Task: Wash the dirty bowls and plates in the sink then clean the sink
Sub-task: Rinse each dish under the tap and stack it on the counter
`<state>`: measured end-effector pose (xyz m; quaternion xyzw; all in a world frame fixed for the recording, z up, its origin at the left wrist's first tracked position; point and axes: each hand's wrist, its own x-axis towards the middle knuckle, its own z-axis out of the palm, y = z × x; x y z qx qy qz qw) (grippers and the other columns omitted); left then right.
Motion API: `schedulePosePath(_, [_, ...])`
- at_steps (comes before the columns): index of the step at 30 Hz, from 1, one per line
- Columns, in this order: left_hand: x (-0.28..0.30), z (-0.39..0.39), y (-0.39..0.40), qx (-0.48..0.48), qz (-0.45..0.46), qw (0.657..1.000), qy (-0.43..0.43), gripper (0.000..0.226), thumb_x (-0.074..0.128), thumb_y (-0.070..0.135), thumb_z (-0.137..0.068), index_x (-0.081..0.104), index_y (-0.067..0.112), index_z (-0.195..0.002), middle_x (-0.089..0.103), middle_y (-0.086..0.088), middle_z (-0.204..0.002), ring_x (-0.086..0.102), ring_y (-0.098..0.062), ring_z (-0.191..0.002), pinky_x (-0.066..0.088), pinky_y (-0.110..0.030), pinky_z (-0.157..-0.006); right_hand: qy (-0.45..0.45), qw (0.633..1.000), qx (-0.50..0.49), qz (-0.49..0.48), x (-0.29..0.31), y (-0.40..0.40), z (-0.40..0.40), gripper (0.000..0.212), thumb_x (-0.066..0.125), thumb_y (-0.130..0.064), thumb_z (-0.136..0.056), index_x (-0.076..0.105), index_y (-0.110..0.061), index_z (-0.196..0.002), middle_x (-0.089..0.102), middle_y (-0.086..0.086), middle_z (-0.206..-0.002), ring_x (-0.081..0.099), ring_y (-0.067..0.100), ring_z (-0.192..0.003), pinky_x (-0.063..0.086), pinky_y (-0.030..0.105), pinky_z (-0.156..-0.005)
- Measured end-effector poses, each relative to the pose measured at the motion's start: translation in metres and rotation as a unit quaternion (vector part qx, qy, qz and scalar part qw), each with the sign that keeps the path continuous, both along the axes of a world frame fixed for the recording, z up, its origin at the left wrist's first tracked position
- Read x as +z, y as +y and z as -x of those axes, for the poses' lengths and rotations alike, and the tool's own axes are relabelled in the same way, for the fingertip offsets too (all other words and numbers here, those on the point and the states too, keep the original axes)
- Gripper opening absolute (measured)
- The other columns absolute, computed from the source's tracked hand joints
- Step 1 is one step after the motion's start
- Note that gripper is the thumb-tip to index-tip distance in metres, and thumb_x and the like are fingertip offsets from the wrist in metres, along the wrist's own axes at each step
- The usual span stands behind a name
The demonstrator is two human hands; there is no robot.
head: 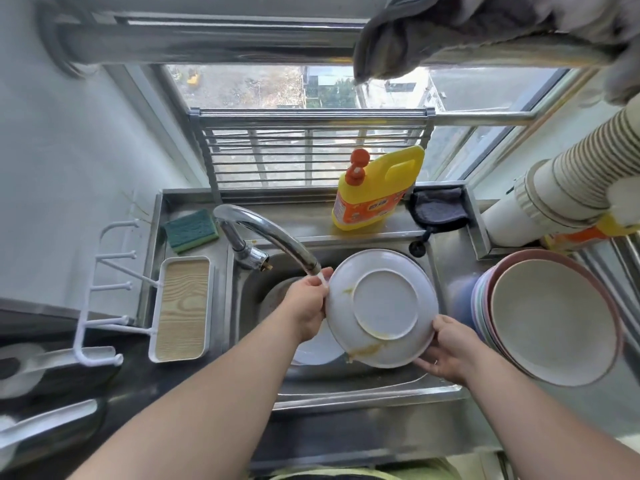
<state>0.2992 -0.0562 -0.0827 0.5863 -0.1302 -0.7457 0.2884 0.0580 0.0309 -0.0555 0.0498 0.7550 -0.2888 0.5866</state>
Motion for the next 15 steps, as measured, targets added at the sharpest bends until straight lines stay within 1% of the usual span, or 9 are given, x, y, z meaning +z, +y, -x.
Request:
schedulePosePath(1, [0.001,-0.003,-0.001,0.024,-0.016,0.999,0.017,0.020,0.055,0.001,-0.106,0.066,0.014,-0.118,0.077,-0.008,-0.106,0.072,-0.021,-0.091,0.060,-0.032,-0.071,-0.002,1.000,-0.003,-0.009,0.000,-0.002,-0.002,0.022,0.038,-0.029,-0.113,0.061,-0.027,-0.114,0.074,0.001,-0.104,0.071,0.028,-0.091,0.056,0.050,-0.086])
schedulePosePath(2, [0.002,-0.007,-0.002,0.037,-0.027,0.998,0.032,0.020,0.053,0.000,-0.107,0.067,0.011,-0.117,0.078,-0.008,-0.102,0.073,-0.020,-0.088,0.061,-0.032,-0.069,-0.002,1.000,-0.010,-0.013,-0.001,-0.003,-0.004,0.022,0.041,-0.028,-0.113,0.062,-0.026,-0.118,0.077,0.001,-0.098,0.072,0.026,-0.088,0.058,0.045,-0.081])
schedulePosePath(3, [0.002,-0.010,-0.001,0.047,-0.039,0.997,0.044,0.020,0.052,0.000,-0.108,0.068,0.007,-0.119,0.079,-0.009,-0.099,0.074,-0.021,-0.085,0.062,-0.032,-0.067,0.000,1.000,-0.017,-0.012,-0.001,-0.006,-0.007,0.021,0.044,-0.027,-0.112,0.063,-0.023,-0.121,0.079,0.001,-0.090,0.073,0.024,-0.082,0.060,0.037,-0.071])
schedulePosePath(5, [0.001,-0.017,-0.001,0.066,-0.063,0.993,0.073,0.025,0.052,0.002,-0.107,0.067,-0.002,-0.128,0.079,-0.015,-0.104,0.078,-0.025,-0.088,0.064,-0.034,-0.068,0.003,0.999,-0.034,-0.010,-0.001,-0.012,-0.013,0.023,0.047,-0.025,-0.112,0.064,-0.014,-0.124,0.078,0.003,-0.076,0.074,0.020,-0.066,0.056,0.026,-0.049])
schedulePosePath(7, [0.000,-0.020,0.003,0.091,-0.089,0.985,0.115,0.028,0.054,0.001,-0.105,0.064,-0.010,-0.129,0.077,-0.022,-0.111,0.079,-0.031,-0.095,0.066,-0.037,-0.072,-0.006,0.999,-0.050,-0.007,-0.002,-0.020,-0.022,0.023,0.045,-0.021,-0.112,0.063,-0.010,-0.124,0.077,0.008,-0.073,0.073,0.020,-0.054,0.055,0.025,-0.040])
schedulePosePath(9, [0.001,-0.022,0.008,0.120,-0.113,0.975,0.149,0.026,0.053,0.001,-0.106,0.064,-0.014,-0.123,0.077,-0.025,-0.107,0.079,-0.035,-0.091,0.066,-0.039,-0.068,-0.016,0.998,-0.063,0.002,0.000,-0.029,-0.034,0.022,0.043,-0.014,-0.113,0.059,-0.009,-0.126,0.077,0.012,-0.086,0.072,0.023,-0.051,0.055,0.029,-0.038])
schedulePosePath(11, [0.000,-0.024,0.014,0.146,-0.126,0.968,0.164,0.026,0.052,0.004,-0.108,0.063,-0.014,-0.124,0.076,-0.027,-0.107,0.079,-0.037,-0.091,0.065,-0.041,-0.064,-0.023,0.997,-0.078,0.014,0.001,-0.040,-0.049,0.022,0.041,-0.007,-0.112,0.057,-0.008,-0.127,0.071,0.016,-0.105,0.073,0.031,-0.058,0.056,0.033,-0.038])
schedulePosePath(13, [-0.001,-0.026,0.017,0.175,-0.129,0.961,0.168,0.028,0.052,0.005,-0.109,0.061,-0.014,-0.127,0.076,-0.027,-0.108,0.079,-0.038,-0.091,0.065,-0.041,-0.062,-0.024,0.995,-0.091,0.025,0.004,-0.050,-0.066,0.026,0.039,0.002,-0.109,0.057,-0.004,-0.126,0.070,0.019,-0.105,0.072,0.036,-0.064,0.056,0.036,-0.038])
schedulePosePath(15, [-0.003,-0.030,0.019,0.217,-0.128,0.952,0.173,0.030,0.052,0.009,-0.110,0.061,-0.012,-0.128,0.076,-0.027,-0.111,0.079,-0.037,-0.088,0.064,-0.041,-0.060,-0.029,0.995,-0.084,0.037,0.005,-0.061,-0.083,0.033,0.038,0.008,-0.105,0.059,-0.001,-0.128,0.072,0.020,-0.096,0.074,0.036,-0.064,0.057,0.037,-0.041])
